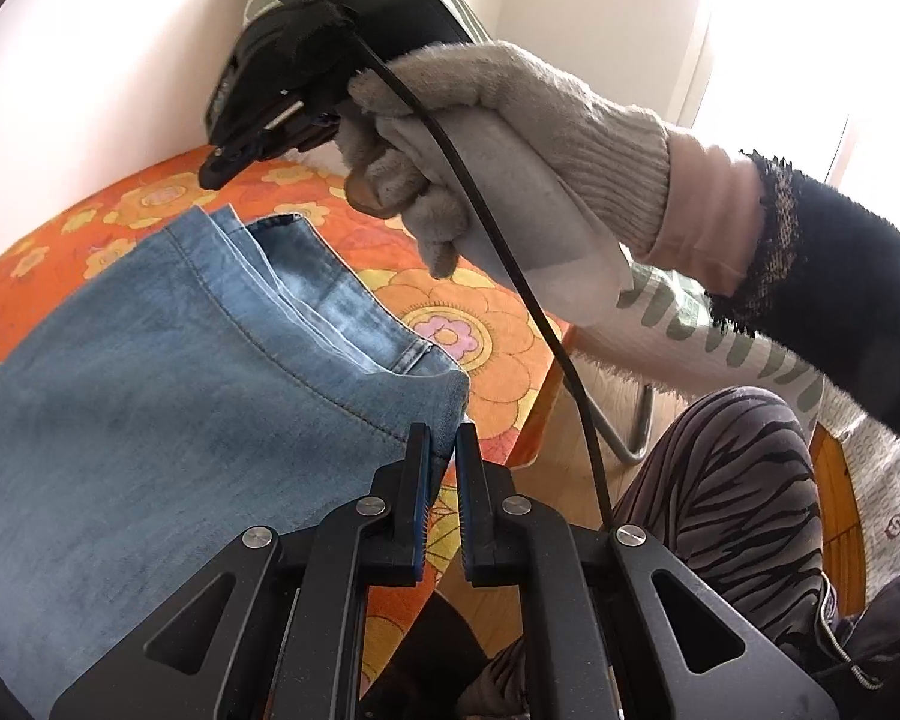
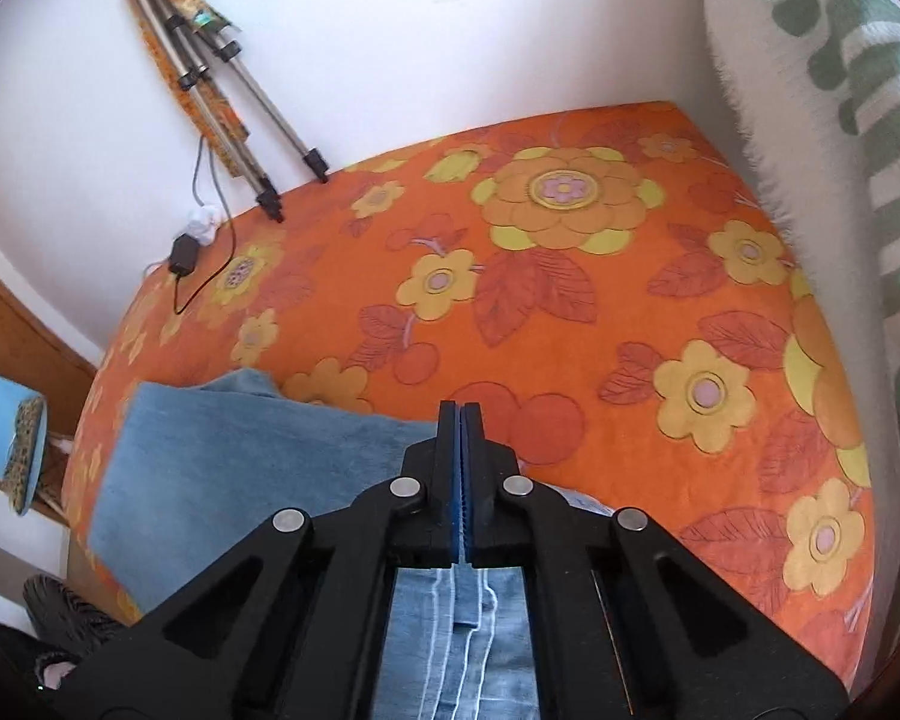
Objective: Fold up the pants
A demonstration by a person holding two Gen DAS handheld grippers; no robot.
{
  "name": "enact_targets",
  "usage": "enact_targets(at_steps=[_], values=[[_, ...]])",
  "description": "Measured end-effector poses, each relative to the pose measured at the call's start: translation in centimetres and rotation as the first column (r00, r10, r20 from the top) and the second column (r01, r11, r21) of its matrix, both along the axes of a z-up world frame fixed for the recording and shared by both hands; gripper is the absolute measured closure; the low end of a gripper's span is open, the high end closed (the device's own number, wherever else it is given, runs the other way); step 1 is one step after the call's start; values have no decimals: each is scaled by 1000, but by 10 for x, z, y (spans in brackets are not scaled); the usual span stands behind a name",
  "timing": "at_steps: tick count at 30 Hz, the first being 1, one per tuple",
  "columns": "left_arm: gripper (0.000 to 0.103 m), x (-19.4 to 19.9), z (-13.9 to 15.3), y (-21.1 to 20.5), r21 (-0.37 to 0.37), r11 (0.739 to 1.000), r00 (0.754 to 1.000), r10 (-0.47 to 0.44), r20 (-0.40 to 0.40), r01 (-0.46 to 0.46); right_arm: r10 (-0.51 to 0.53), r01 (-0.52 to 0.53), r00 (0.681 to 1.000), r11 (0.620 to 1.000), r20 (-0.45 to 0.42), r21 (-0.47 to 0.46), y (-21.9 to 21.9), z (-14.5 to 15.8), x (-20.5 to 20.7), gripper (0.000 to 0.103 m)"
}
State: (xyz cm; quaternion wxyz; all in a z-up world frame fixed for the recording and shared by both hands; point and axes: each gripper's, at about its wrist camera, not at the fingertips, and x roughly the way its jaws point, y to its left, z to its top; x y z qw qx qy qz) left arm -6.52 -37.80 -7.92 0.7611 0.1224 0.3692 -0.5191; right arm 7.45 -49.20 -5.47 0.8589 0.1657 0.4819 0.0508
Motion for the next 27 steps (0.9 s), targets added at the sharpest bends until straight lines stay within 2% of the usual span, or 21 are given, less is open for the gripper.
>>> enact_targets(at_steps=[2, 5, 7, 8, 9, 12, 13, 14, 15, 19, 21, 23, 26, 27], values=[[96, 9, 1, 4, -23, 1000, 999, 13, -36, -14, -8, 9, 1000, 1000, -5, 14, -5, -3, -1, 103], [96, 7, 3, 2, -17, 1000, 1000, 9, -25, -10, -4, 3, 1000, 995, 1, 103, -13, -5, 1, 101], [96, 5, 2, -1, -5, 1000, 1000, 4, -12, -4, 1, 0, 1000, 992, -9, 124, -12, -6, 6, 81], [96, 4, 2, -1, -3, 1000, 1000, 3, -8, -3, 5, -3, 1000, 994, -11, 105, -10, -6, 9, 65], [96, 4, 2, -1, -2, 1000, 1000, 3, -7, -3, 11, -10, 1000, 997, -14, 75, -6, -8, 12, 62], [96, 4, 2, -1, -5, 1000, 1000, 7, -13, -7, 49, -46, 998, 996, -50, 70, 3, -20, 21, 63], [96, 4, 2, -1, -5, 1000, 1000, 7, -11, -7, 61, -57, 997, 996, -55, 64, 6, -22, 22, 68], [96, 3, 2, -1, -2, 1000, 1000, 5, -6, -5, 70, -67, 996, 997, -52, 48, 10, -24, 22, 94], [96, 2, 3, -2, -1, 1000, 1000, 5, -4, -5, 78, -77, 995, 997, -55, 28, 13, -25, 21, 98], [96, 0, 8, 0, -6, 1000, 1000, 0, -3, 0, 61, -61, 998, 997, -5, -36, 18, -13, 10, 99], [96, -1, 11, 2, -19, 1000, 1000, -8, -9, 8, 42, -41, 998, 999, 40, -4, 12, 3, 1, 100], [96, -7, 14, 1, -26, 999, 999, -32, -3, 32, 28, -27, 997, 999, 67, -20, 8, 14, -7, 100], [96, -13, 7, -7, 8, 999, 998, -49, 26, 49, 10, -4, 998, 995, 56, -96, 3, 10, -9, 100], [96, -11, 1, -11, 25, 998, 999, -51, 13, 51, -5, 8, 1000, 996, 26, -85, -1, 0, -6, 99]])
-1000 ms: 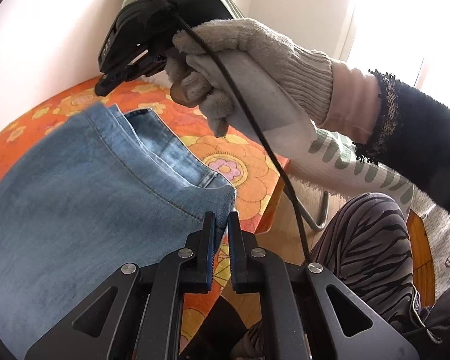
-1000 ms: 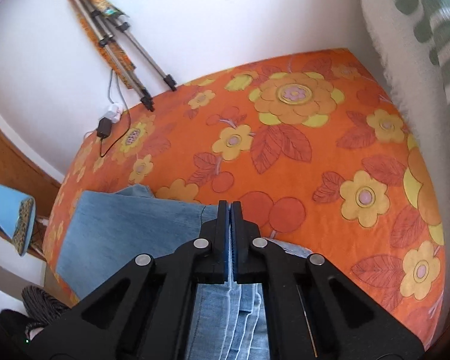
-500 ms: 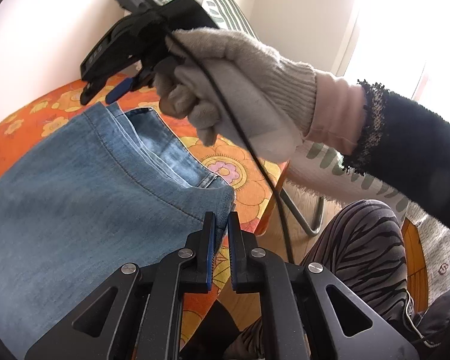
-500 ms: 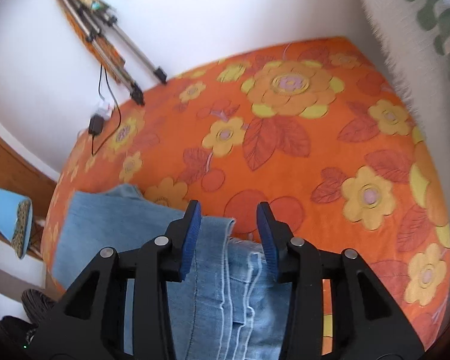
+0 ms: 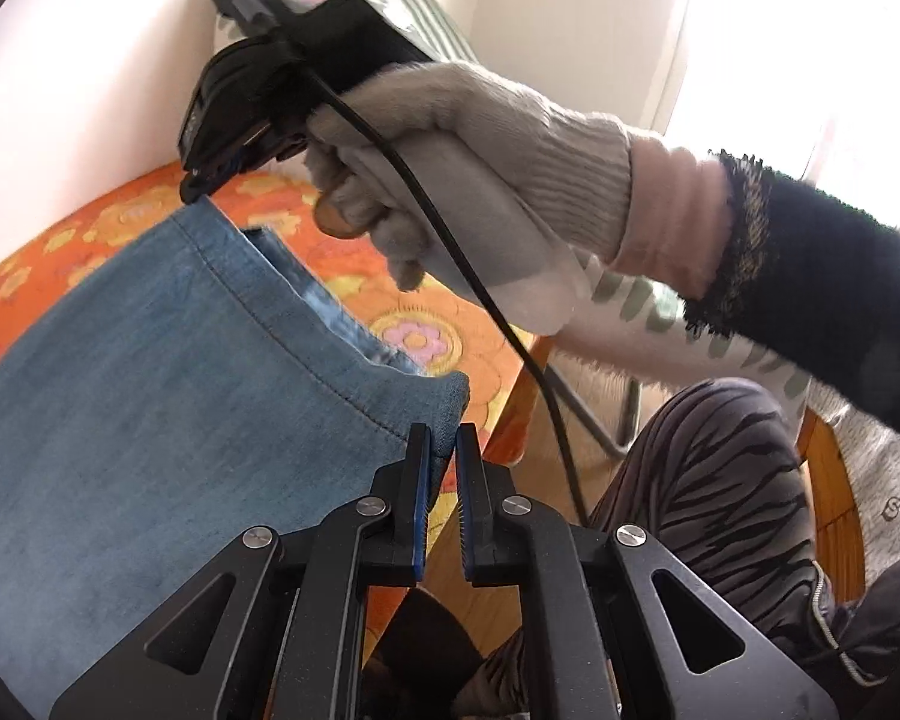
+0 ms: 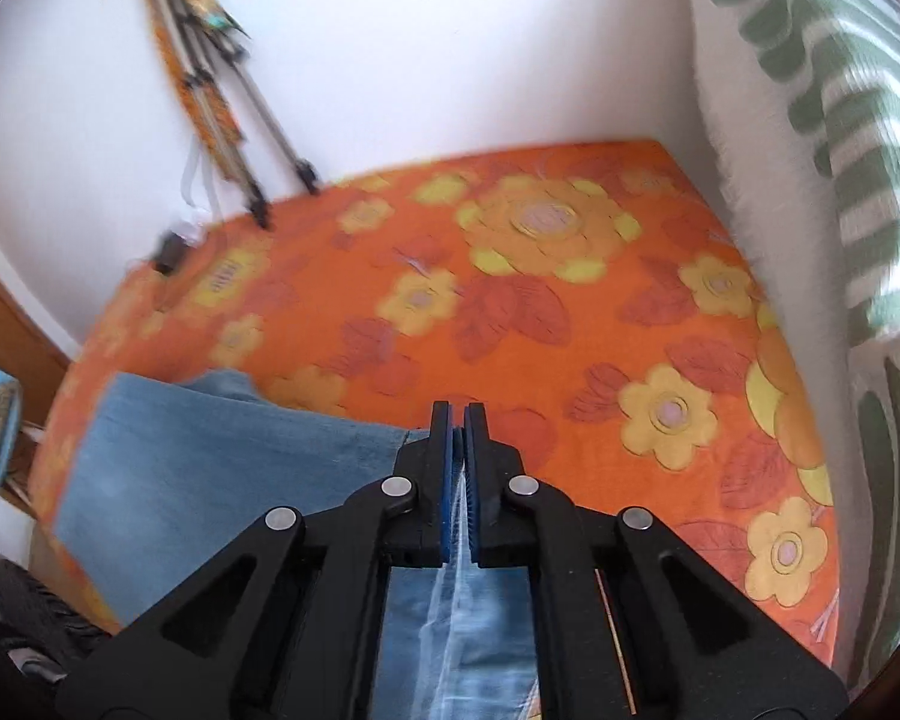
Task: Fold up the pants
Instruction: 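Open both tools and release the folded jeans on the bed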
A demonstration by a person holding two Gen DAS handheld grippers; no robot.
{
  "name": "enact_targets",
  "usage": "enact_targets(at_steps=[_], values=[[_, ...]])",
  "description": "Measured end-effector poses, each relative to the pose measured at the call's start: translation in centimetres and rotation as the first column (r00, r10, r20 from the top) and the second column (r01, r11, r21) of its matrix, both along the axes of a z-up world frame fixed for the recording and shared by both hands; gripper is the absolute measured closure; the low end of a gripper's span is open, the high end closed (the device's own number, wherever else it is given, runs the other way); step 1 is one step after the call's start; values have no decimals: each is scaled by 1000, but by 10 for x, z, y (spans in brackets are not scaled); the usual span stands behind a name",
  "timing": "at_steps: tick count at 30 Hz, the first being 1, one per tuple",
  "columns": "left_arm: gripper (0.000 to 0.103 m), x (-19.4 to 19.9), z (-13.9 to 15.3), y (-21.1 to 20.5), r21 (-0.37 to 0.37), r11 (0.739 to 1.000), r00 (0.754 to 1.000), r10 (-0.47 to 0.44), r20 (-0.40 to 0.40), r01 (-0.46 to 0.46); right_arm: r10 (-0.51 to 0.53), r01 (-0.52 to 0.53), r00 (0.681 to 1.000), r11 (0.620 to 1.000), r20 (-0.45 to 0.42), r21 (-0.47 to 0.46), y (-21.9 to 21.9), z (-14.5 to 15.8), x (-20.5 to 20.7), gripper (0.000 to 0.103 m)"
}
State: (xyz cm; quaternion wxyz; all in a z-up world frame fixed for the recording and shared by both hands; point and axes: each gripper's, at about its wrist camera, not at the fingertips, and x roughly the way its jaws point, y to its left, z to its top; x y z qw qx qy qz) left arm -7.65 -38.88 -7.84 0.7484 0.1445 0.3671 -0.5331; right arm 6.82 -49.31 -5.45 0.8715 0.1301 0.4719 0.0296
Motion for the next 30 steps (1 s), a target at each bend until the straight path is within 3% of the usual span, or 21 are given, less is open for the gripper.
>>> enact_targets(at_steps=[2, 4, 6, 9, 13, 16, 21, 23, 26, 30], values=[[96, 5, -9, -3, 34, 999, 999, 3, -37, -2, -21, 24, 998, 999, -66, 45, -8, -19, 6, 98], [95, 4, -9, 2, 29, 999, 997, 21, -68, -19, -42, 42, 996, 999, -74, -3, -7, -24, 7, 98], [94, -3, -2, 8, 40, 999, 999, 16, -47, -14, -63, 60, 996, 997, -66, -52, -9, -20, 6, 97], [91, -9, 13, 29, 14, 999, 998, 39, -51, -39, -102, 101, 994, 994, -33, -53, -14, -3, -1, 97], [91, -8, 38, 82, -26, 990, 990, 136, -47, -138, -34, 35, 999, 999, 32, -24, 8, 31, -17, 97], [91, 1, 50, 136, -10, 970, 970, 243, -9, -243, 58, -57, 997, 998, 50, -10, 43, 47, -23, 97], [91, 30, 58, 227, 48, 891, 891, 448, 74, -452, 207, -206, 977, 978, 44, -21, 119, 54, -22, 96], [91, 44, 55, 266, 75, 833, 834, 537, 128, -548, 237, -235, 971, 970, 21, -59, 141, 47, -24, 96], [91, 64, 39, 308, 111, 768, 775, 616, 139, -630, 259, -264, 964, 960, -58, -94, 165, 21, -27, 96], [91, 82, -1, 339, 190, 721, 744, 659, 111, -666, 243, -270, 959, 940, -144, -208, 176, -14, -31, 95]])
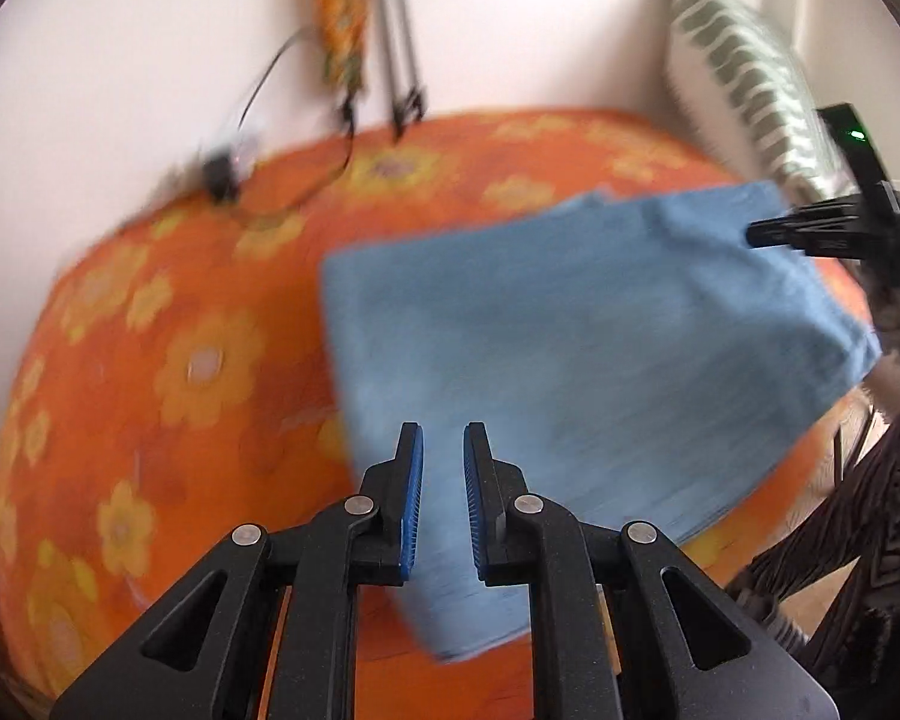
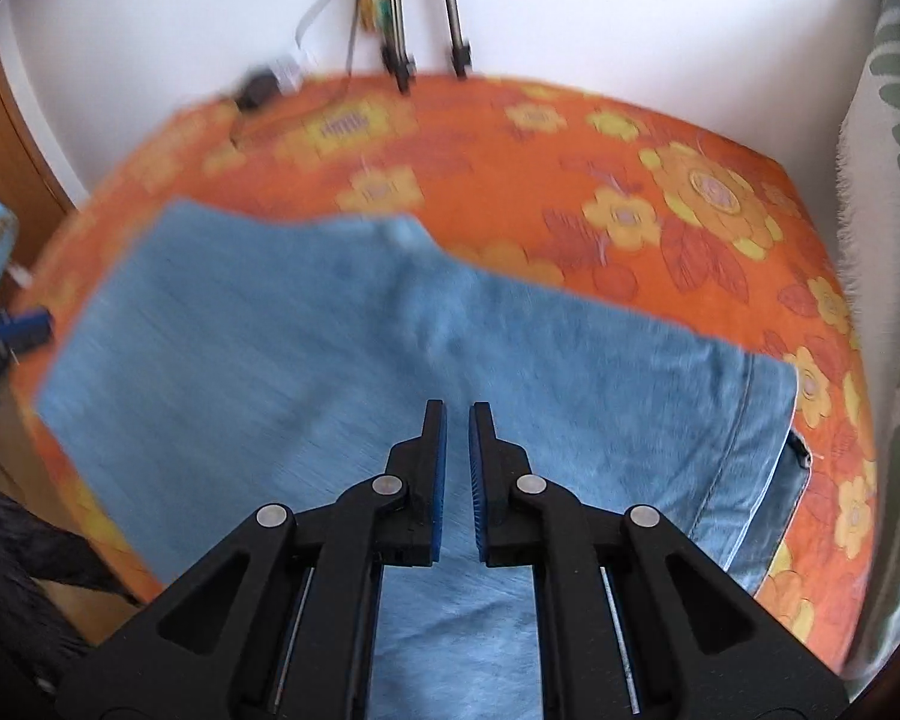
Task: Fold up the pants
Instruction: 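Open both tools and release the folded jeans on the bed, then grasp the folded jeans edge with the left tool and lift it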
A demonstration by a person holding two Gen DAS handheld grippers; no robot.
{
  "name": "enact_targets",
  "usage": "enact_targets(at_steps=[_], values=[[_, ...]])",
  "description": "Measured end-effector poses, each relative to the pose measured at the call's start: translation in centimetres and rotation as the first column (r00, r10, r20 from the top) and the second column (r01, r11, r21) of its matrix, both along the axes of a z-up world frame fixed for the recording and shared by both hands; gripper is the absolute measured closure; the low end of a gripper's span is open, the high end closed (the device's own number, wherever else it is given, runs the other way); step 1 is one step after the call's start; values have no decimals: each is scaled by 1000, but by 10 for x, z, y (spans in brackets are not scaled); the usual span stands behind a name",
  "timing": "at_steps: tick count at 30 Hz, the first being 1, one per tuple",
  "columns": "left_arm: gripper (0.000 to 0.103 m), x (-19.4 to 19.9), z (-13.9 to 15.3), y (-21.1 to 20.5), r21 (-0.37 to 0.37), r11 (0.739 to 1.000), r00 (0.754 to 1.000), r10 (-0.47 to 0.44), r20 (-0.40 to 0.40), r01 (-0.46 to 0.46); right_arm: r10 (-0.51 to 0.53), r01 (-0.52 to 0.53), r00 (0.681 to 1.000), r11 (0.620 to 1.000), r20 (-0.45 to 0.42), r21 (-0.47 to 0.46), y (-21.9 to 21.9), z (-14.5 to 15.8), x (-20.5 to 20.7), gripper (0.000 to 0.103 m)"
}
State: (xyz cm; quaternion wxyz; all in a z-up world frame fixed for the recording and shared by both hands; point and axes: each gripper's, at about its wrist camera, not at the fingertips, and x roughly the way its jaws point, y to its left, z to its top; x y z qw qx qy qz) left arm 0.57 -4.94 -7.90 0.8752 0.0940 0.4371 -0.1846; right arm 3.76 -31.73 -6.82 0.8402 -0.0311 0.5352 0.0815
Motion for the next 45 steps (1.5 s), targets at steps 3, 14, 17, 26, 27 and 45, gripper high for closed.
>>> enact_targets(at_steps=[3, 14, 17, 26, 27, 45], values=[[91, -2, -17, 16, 0, 1000, 999, 12, -34, -12, -36, 36, 999, 999, -38, -1, -6, -17, 0, 95], [82, -16, -19, 35, -25, 998, 996, 64, -60, -66, -94, 101, 992, 991, -80, 88, -2, -14, 20, 95], [75, -18, -13, 39, -48, 995, 995, 81, -54, -84, -49, 58, 997, 984, -53, 171, 28, 8, 28, 76], [59, -13, -8, 42, -72, 993, 994, 91, -60, -95, 151, -140, 988, 962, -29, 236, 176, 33, 78, 48], [59, -12, -9, 43, -72, 993, 994, 89, -62, -93, 158, -142, 986, 961, -48, 236, 191, 29, 86, 48], [57, 3, -31, 64, -261, 944, 961, 138, -241, -202, 156, -153, 939, 988, -306, 35, 313, -41, 137, 48]])
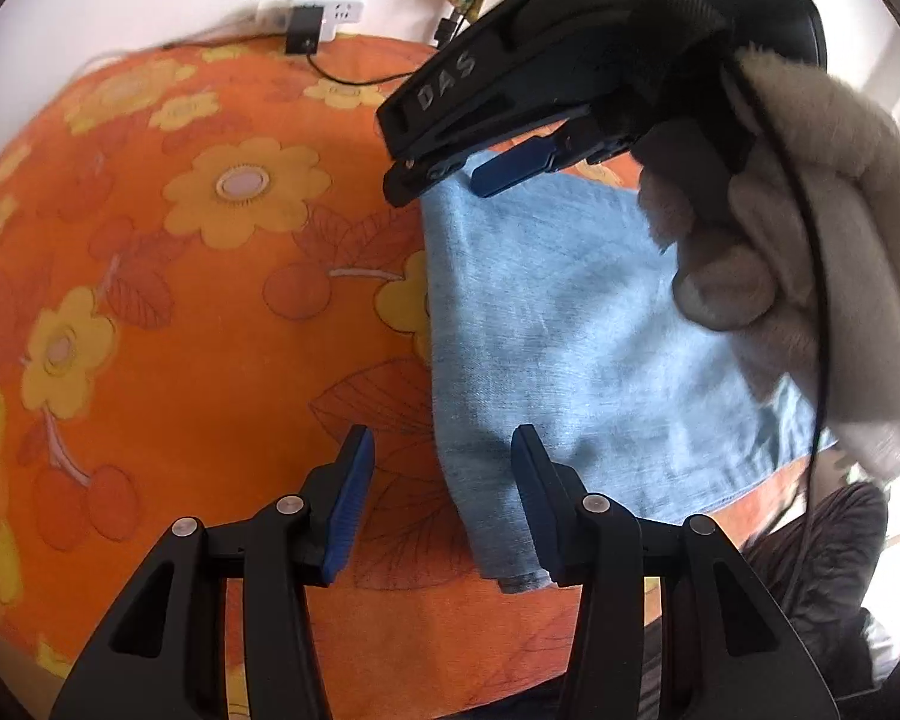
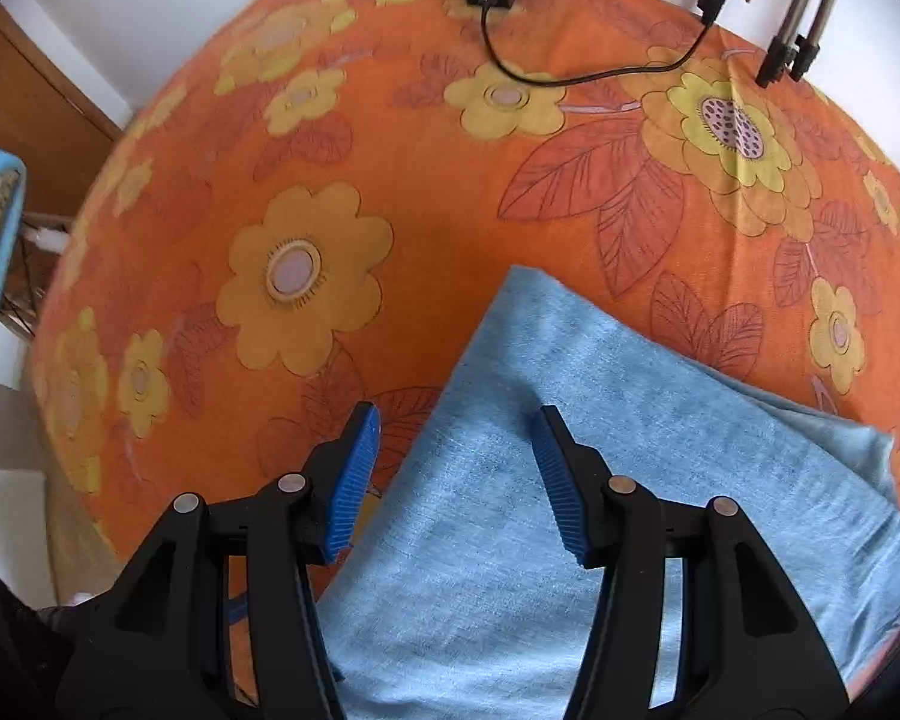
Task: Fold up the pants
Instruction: 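Grasp the folded jeans edge with the left tool and lift it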
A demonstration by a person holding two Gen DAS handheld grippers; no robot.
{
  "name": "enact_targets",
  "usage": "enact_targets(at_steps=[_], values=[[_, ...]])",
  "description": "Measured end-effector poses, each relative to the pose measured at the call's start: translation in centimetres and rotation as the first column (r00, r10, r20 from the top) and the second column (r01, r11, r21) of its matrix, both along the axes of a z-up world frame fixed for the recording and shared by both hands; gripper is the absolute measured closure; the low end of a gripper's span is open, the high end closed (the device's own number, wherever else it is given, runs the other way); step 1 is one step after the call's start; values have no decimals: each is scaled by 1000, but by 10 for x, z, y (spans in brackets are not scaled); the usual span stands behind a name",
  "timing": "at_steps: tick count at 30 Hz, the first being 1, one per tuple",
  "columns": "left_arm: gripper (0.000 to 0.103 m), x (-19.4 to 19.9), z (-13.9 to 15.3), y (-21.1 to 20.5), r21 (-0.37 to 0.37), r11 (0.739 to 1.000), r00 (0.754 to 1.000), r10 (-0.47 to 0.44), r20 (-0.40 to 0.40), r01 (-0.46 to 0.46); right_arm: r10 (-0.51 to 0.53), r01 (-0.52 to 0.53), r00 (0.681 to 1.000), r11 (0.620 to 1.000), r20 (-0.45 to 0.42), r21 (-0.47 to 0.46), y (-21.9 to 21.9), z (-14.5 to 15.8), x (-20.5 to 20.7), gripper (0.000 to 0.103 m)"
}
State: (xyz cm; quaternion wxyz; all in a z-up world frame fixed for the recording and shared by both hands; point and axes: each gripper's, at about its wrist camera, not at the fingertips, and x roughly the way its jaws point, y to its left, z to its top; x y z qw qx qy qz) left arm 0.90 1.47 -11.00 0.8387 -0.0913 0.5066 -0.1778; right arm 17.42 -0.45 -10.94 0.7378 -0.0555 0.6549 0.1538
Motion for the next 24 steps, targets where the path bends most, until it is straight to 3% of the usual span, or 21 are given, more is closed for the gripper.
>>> enact_targets(at_steps=[4, 6, 7, 8, 11, 16, 18, 19, 20, 24], values=[[56, 3, -2, -2, -32, 999, 1000, 0, -10, -1, 18, -19, 1000, 996, -10, -87, 11, -11, 0, 49], [56, 6, -2, -4, -42, 999, 1000, -2, -12, 1, 19, -19, 1000, 992, -4, -121, 13, -13, 0, 68], [56, 7, -2, -5, -43, 999, 1000, 0, -11, 0, 17, -17, 1000, 992, -2, -126, 12, -13, 0, 73], [55, 8, -1, -6, -38, 999, 1000, 2, -9, -2, 12, -13, 1000, 993, -5, -114, 10, -11, 1, 83], [47, 12, -1, -12, -25, 1000, 1000, 4, 0, -4, -17, 17, 1000, 999, -10, -46, -3, -1, 2, 92], [48, 14, -2, -13, -81, 997, 1000, -20, -18, 18, -61, 61, 998, 997, 8, 54, -27, 23, 2, 95], [61, 12, 2, -19, -105, 994, 999, -34, -2, 33, -71, 69, 997, 995, 18, 77, -34, 30, 0, 95], [83, 10, 4, -22, -118, 992, 999, -48, 4, 48, -73, 71, 997, 994, 26, 83, -36, 34, 0, 95], [90, 9, 6, -25, -125, 990, 998, -59, 6, 59, -77, 74, 997, 993, 30, 92, -39, 37, -1, 96], [93, -5, 31, -40, -94, 992, 992, -73, 101, 83, -86, 79, 995, 988, 51, 134, -48, 51, -4, 97]])
